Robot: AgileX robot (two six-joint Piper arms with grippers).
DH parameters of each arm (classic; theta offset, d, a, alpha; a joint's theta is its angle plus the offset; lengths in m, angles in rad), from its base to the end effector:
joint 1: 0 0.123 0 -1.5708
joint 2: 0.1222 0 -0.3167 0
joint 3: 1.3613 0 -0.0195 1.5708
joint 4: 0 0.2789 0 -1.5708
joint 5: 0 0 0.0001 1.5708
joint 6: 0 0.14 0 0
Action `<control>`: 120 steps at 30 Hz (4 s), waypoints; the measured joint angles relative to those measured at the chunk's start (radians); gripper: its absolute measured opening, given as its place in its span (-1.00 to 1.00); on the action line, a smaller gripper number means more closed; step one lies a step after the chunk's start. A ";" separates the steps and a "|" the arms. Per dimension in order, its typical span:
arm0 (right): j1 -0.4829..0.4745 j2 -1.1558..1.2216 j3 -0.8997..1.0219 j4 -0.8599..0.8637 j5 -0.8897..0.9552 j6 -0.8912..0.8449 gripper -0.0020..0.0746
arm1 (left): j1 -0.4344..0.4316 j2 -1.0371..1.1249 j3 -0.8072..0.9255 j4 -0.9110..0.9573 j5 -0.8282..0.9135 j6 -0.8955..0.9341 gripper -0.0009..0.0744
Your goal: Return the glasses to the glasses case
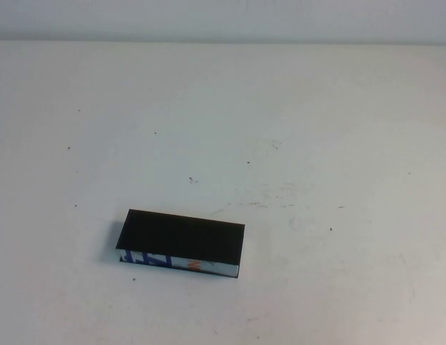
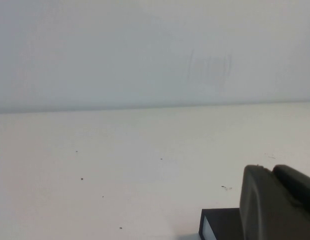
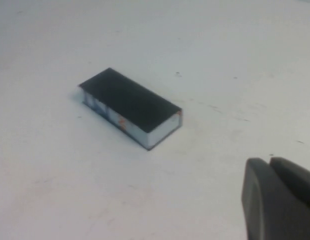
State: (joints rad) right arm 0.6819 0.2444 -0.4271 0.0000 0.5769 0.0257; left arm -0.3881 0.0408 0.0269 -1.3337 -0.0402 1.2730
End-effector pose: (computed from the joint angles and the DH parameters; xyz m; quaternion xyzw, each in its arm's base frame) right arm 0.0787 0.0639 0.2873 -0.2600 0.7638 0.2047 0.5541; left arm 0.1000 -0.0351 0.2034 0.0998 0.6896 -0.1463 0.7022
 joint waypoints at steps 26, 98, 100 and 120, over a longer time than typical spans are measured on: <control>-0.601 -0.252 0.453 0.071 -0.280 0.000 -0.98 | 0.000 0.000 0.000 0.000 -0.004 0.003 -0.97; -0.601 -0.252 0.454 0.071 -0.230 0.000 -0.98 | 0.384 -0.050 0.000 1.281 0.402 -1.111 -0.97; -0.601 -0.252 0.454 0.071 -0.230 0.000 -0.98 | 0.384 -0.050 0.000 1.281 0.402 -1.111 -0.97; -0.601 -0.252 0.454 0.073 -0.230 0.000 -0.98 | 0.384 -0.050 0.000 1.281 0.402 -1.111 -0.97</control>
State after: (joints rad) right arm 0.0810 -0.0075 0.0271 0.0725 0.3468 0.0262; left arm -0.0040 -0.0093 0.0269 -0.0524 0.3616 0.1618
